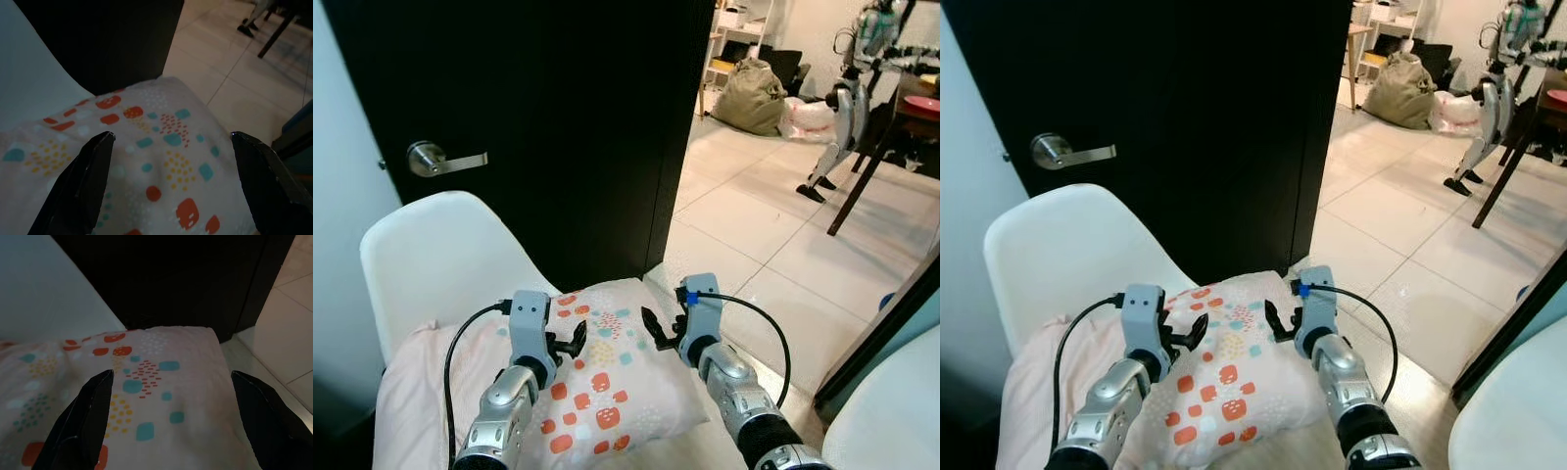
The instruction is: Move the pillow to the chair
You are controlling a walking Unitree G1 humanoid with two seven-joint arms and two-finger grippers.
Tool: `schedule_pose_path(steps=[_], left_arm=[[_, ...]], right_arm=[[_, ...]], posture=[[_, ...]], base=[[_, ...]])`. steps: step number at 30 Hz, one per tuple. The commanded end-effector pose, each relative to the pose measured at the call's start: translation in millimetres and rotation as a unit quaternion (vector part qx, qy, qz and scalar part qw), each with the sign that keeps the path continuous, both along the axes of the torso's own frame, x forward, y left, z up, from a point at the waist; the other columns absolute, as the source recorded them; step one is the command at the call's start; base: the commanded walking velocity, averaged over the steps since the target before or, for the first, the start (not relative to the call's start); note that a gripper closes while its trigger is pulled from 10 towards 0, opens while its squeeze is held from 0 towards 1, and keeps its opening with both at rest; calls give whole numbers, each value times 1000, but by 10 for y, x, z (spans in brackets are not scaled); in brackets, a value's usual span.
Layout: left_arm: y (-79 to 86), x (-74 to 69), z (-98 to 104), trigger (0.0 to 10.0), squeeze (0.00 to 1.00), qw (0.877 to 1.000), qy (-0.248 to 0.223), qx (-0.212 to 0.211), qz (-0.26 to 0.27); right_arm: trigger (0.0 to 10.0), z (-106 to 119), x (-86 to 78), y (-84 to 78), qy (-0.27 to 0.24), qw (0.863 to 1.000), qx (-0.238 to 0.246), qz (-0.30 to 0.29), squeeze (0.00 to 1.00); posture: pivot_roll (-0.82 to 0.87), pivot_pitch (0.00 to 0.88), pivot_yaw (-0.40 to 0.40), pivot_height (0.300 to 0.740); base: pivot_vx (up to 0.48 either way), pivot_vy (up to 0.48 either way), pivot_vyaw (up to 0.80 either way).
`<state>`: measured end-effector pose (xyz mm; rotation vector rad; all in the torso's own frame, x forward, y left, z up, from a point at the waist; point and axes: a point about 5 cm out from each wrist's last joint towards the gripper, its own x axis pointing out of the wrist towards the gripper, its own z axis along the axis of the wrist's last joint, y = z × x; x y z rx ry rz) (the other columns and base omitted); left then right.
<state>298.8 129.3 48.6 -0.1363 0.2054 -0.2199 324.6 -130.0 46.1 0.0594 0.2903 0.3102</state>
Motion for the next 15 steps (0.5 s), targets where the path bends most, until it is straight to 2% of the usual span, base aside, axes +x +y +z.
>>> schedule_pose_path(steps=[1, 8, 10, 15], left_arm=[[-44, 41, 29, 10000, 0, 1000, -8, 6, -12], [-156, 62, 21, 10000, 0, 999, -6, 26, -23], [-196, 36, -62, 10000, 0, 999, 8, 34, -21], [-271, 14, -120, 10000, 0, 999, 29, 13, -20]], right_arm=[[10000, -4, 13, -11, 0, 1000, -5, 2, 0], [10000, -18, 59, -6, 17, 1000, 16, -15, 0], [10000, 15, 103, 60, 18, 1000, 19, -11, 0], [10000, 116, 181, 110, 6, 1000, 30, -5, 0]], posture=[[43, 8, -147, 740], [121, 0, -151, 740], [145, 0, -153, 740], [168, 0, -153, 740]], base=[[0, 0, 0], [0, 0, 0], [0, 0, 0], [0, 0, 0]])
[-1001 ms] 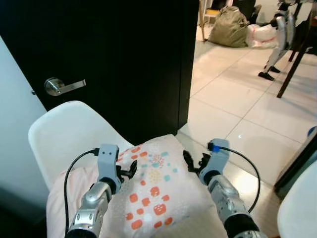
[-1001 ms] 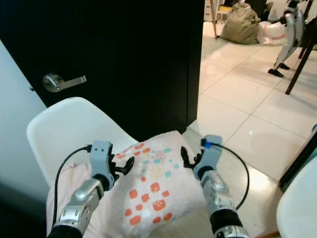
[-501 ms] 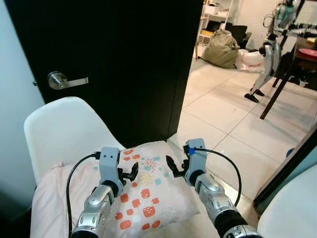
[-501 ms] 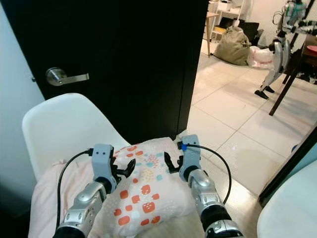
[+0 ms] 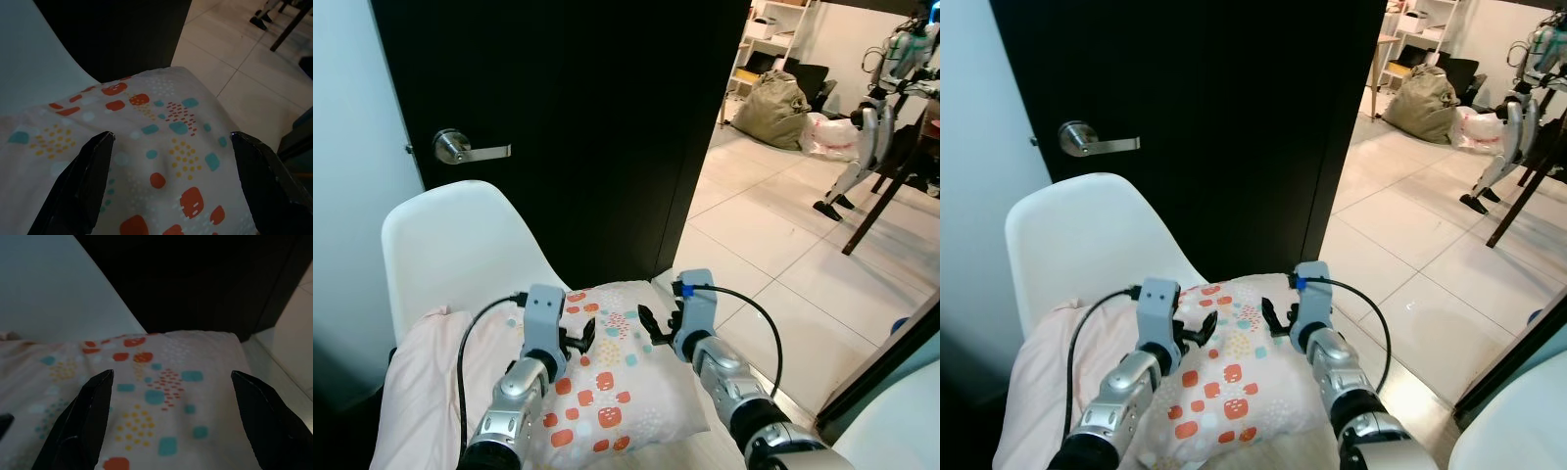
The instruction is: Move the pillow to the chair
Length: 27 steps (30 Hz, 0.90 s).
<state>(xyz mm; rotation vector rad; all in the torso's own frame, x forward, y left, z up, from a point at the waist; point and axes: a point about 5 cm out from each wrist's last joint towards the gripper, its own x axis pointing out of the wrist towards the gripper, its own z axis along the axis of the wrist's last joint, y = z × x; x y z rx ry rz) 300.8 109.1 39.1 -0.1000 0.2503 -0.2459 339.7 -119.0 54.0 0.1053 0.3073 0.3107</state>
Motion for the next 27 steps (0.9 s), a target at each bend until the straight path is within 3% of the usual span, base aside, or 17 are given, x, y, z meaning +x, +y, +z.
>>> schedule_pose_path(steps=[1, 6, 15, 22, 27], left_arm=[[-70, -6, -26, 10000, 0, 1000, 9, -6, -3], [-79, 25, -32, 10000, 0, 1000, 12, -5, 12], [-135, 62, -34, 10000, 0, 1000, 20, -9, -5], [-26, 93, -30, 10000, 0, 1000, 10, 26, -8], [166, 63, -58, 10000, 0, 999, 3, 41, 0]], right_arm=[[10000, 38, 30, 1, -6, 1000, 9, -3, 0], [10000, 66, 65, 3, -7, 1000, 7, -1, 0], [10000, 46, 50, -41, -9, 1000, -4, -3, 0], [10000, -19, 19, -279, 2, 998, -18, -54, 0], [10000, -113, -66, -558, 17, 994, -25, -103, 0]], posture=[[168, 0, -153, 740], [153, 0, -143, 740], [109, 0, -113, 740], [77, 0, -83, 740], [83, 0, -71, 740]], base=[[0, 0, 0], [0, 0, 0], [0, 0, 0], [0, 0, 0], [0, 0, 0]])
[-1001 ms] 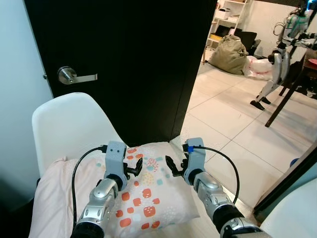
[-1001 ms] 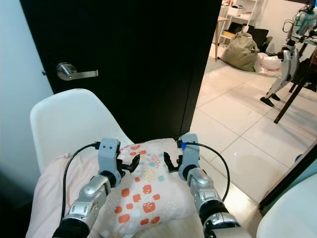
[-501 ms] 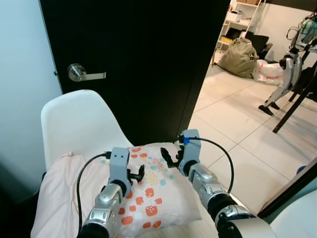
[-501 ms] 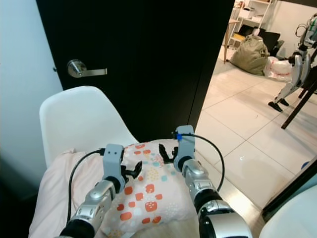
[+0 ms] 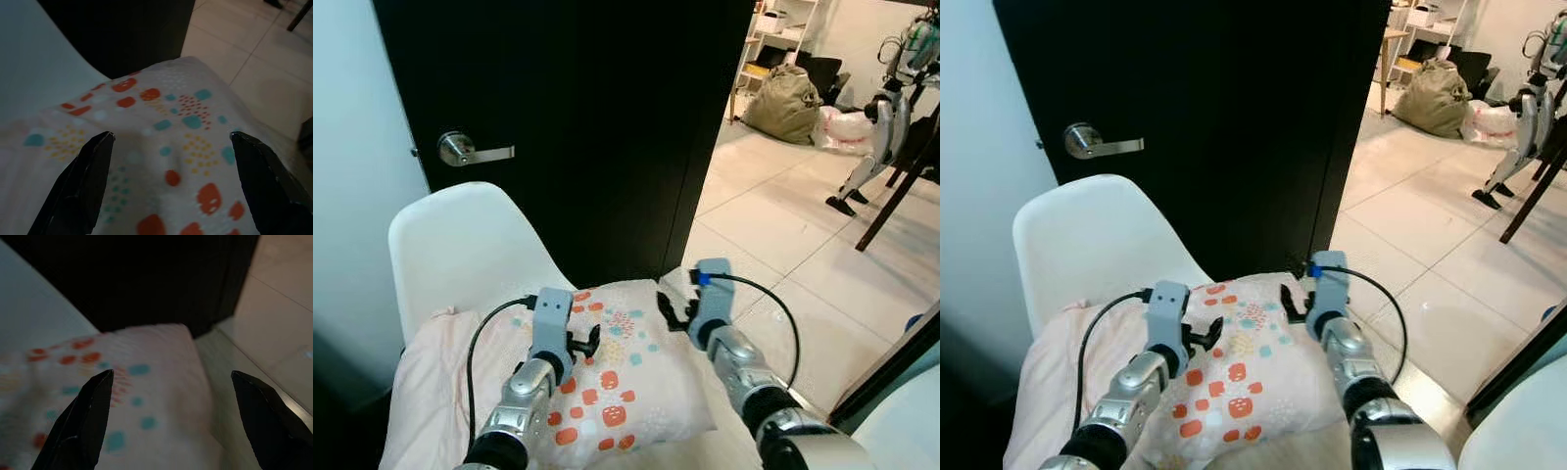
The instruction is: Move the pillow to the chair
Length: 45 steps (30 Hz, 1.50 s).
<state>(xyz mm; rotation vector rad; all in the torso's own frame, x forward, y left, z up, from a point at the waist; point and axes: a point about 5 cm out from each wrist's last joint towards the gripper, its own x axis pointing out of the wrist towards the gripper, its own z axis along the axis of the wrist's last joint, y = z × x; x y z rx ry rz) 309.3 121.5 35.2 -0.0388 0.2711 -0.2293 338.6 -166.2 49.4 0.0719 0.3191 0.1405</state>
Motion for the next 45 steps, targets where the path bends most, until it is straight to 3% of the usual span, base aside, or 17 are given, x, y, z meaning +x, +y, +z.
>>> schedule_pose_path(steps=[1, 4, 6, 8, 13, 19, 45], left_arm=[[42, -22, -19, 10000, 0, 1000, -4, 9, -4], [230, -129, -39, 10000, 0, 1000, -22, -1, 17], [302, -208, -59, 10000, 0, 999, -28, -8, 28], [320, -239, -66, 10000, 0, 999, -29, -10, 31], [346, -475, -74, 10000, 0, 998, -41, -11, 38], [384, -508, -41, 10000, 0, 998, -45, -18, 47], [384, -491, 95, 10000, 0, 997, -49, -40, 35]], right_arm=[[10000, -67, -55, -86, 9, 1000, 6, -23, 0], [10000, -185, -189, -249, 16, 999, 9, -48, 0], [10000, -242, -264, -271, 15, 999, 15, -45, 0], [10000, -260, -290, -268, 14, 999, 19, -42, 0], [10000, -381, -457, -88, 6, 1000, 20, -2, 0], [10000, -358, -458, -68, -4, 1000, 29, -6, 0], [10000, -230, -472, -50, -32, 999, 17, 8, 0]], posture=[[83, 0, -71, 740], [71, 0, -84, 740], [80, 0, -93, 740], [80, 0, -93, 740], [95, 0, -99, 740], [90, 5, -87, 740], [68, 32, -55, 740]], base=[[0, 0, 0], [0, 0, 0], [0, 0, 0], [0, 0, 0], [0, 0, 0], [0, 0, 0], [0, 0, -788]])
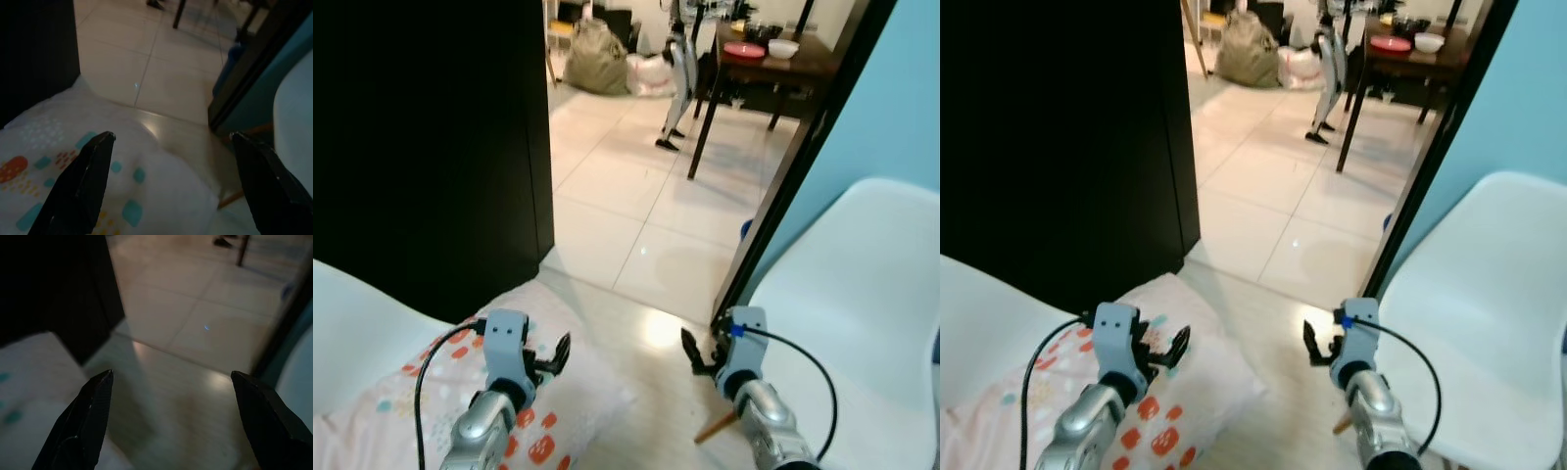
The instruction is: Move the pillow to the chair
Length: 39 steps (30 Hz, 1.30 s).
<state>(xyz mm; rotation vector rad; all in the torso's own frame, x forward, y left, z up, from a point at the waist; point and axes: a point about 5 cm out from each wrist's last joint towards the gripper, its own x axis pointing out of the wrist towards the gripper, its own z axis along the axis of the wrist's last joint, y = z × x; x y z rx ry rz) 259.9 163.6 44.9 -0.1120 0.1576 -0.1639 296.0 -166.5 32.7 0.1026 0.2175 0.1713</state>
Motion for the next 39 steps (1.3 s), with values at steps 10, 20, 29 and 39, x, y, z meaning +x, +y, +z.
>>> schedule_pose_path(steps=[10, 20, 29, 39], left_arm=[[-28, 2, 9, 10000, 0, 1000, 6, -1, 6], [-63, -3, 4, 10000, 0, 1000, 8, -5, 0], [-93, 19, 2, 10000, 0, 1000, 9, -10, -5], [-119, 25, -3, 10000, 0, 1000, 9, -11, -10]], right_arm=[[10000, -50, -41, -46, 23, 1000, -16, 6, 0], [10000, -63, -52, -62, 32, 999, -15, 7, 0], [10000, -56, -39, -83, 36, 999, -18, 6, 0], [10000, -60, -37, -97, 39, 999, -20, 7, 0]], posture=[[68, 36, -61, 740], [62, 38, -64, 740], [57, 23, -68, 740], [53, 13, -70, 740]], base=[[0, 0, 0], [0, 0, -788], [0, 0, -788], [0, 0, -788]])
